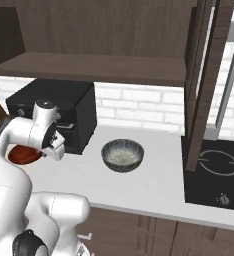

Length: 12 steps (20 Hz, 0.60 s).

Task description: Pick up the bowls on the counter and stack them on top of one another in the open cabinet. Place the smaller bowl on top of the larger bowl.

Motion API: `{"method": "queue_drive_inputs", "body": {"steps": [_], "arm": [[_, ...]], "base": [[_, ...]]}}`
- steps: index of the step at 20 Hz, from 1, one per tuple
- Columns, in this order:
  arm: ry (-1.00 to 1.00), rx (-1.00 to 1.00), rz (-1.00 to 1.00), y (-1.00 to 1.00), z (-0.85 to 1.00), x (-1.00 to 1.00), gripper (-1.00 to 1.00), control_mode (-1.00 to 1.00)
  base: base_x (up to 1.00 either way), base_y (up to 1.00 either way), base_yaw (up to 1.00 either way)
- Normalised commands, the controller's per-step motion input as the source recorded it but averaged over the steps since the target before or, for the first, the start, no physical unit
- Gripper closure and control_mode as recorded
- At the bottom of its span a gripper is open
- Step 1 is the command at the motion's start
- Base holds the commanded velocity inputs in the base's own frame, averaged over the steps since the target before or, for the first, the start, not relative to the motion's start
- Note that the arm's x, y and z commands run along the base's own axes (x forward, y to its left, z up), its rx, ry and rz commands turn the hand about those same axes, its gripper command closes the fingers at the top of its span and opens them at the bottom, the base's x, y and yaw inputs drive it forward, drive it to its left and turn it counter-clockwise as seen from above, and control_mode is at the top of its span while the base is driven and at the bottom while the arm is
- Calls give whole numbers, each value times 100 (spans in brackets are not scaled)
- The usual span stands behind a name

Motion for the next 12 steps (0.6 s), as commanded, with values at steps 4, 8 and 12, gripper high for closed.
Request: {"method": "queue_drive_inputs", "body": {"steps": [4,8,12], "arm": [[8,4,-14,-91,44,-13,100,-100],[2,6,-12,-99,30,-8,100,-100],[1,7,-11,-100,23,-3,100,-100]], "base": [[0,0,0],[0,0,0],[0,0,0]]}}
